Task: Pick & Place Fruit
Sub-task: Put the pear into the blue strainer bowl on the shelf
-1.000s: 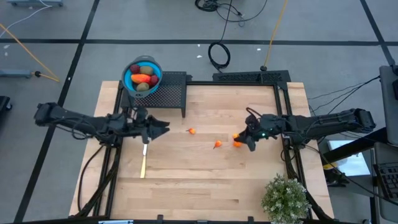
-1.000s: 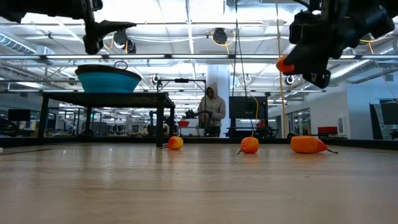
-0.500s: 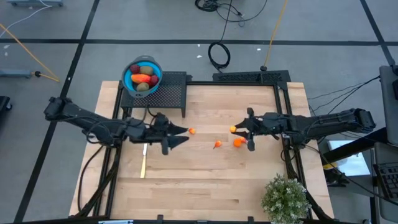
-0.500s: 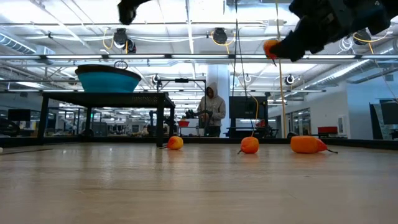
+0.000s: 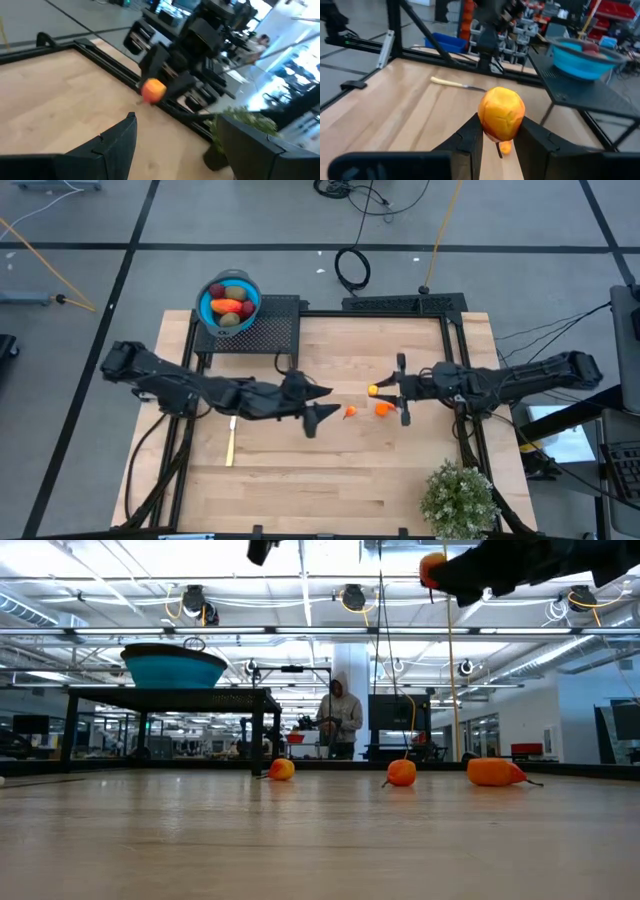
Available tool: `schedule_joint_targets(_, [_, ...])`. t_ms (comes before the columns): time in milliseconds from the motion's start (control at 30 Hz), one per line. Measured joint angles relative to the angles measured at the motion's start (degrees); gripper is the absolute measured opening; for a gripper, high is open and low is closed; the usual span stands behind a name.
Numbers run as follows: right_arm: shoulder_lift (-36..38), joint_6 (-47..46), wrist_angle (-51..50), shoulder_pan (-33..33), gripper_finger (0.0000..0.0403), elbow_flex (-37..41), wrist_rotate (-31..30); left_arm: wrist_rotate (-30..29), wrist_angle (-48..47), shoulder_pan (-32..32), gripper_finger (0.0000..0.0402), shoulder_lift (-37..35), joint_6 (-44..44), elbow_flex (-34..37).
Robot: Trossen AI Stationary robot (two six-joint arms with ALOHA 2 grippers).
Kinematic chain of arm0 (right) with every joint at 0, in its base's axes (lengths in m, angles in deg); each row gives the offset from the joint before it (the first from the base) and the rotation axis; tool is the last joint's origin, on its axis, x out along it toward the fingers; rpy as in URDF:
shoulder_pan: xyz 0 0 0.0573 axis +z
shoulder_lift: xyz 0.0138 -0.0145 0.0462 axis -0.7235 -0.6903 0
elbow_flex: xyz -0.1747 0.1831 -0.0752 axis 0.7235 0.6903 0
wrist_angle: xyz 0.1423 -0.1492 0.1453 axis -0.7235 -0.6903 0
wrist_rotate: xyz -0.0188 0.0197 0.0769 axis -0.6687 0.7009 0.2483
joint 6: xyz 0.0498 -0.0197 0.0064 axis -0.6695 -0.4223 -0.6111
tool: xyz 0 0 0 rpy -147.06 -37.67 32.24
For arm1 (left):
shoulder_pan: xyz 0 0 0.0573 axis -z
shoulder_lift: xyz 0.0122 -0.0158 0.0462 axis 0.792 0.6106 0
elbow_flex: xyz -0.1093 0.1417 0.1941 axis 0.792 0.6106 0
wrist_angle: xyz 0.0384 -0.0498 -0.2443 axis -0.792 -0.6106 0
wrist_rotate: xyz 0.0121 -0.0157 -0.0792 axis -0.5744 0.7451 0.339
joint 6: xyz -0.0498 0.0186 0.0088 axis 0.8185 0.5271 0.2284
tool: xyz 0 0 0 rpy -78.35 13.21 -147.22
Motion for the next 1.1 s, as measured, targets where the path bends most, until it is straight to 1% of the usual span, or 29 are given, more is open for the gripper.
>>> schedule_joint_targets(67, [0.0, 0.6, 1.1, 1.1, 0.0087, 0.0, -1.2, -1.4, -1.9, 0.0, 0.0273, 2.2, 0.1, -2.6])
schedule_joint_targets(267, [0.0, 0.7, 1.6, 4.6, 0.0087, 0.0, -7.2, -3.2, -2.9, 0.0, 0.0273, 9.2, 0.2, -10.1])
schedule_joint_targets(367, [-0.1, 1.5, 1.7, 6.1, 0.0087, 0.0, -8.9, -3.3, -3.7, 0.0, 0.0273, 12.6, 0.3, -13.7])
schedule_joint_targets(533, [-0.6, 3.7, 1.9, 8.5, 0.0087, 0.0, -9.4, -5.0, -7.1, -0.1, 0.0273, 16.9, 0.5, -19.0])
schedule_joint_targets(600, [-1.1, 3.7, 2.2, 9.6, 0.0087, 0.0, -11.1, -5.8, -8.1, -0.1, 0.0273, 18.4, 0.7, -20.5])
schedule_joint_targets(700, [-1.6, 3.8, 2.4, 10.9, 0.0087, 0.0, -13.2, -6.1, -9.0, -0.1, 0.0273, 18.9, 2.3, -21.1])
schedule_joint_targets(867, [-2.5, 3.8, 3.9, 12.2, 0.0087, 0.0, -13.2, -8.3, -10.8, -0.2, 0.0273, 18.8, 5.1, -21.1])
schedule_joint_targets(1100, [-3.7, 3.1, 6.4, 12.4, 0.0087, 0.0, -13.2, -8.7, -11.5, -0.2, 0.0273, 18.8, 6.6, -21.1])
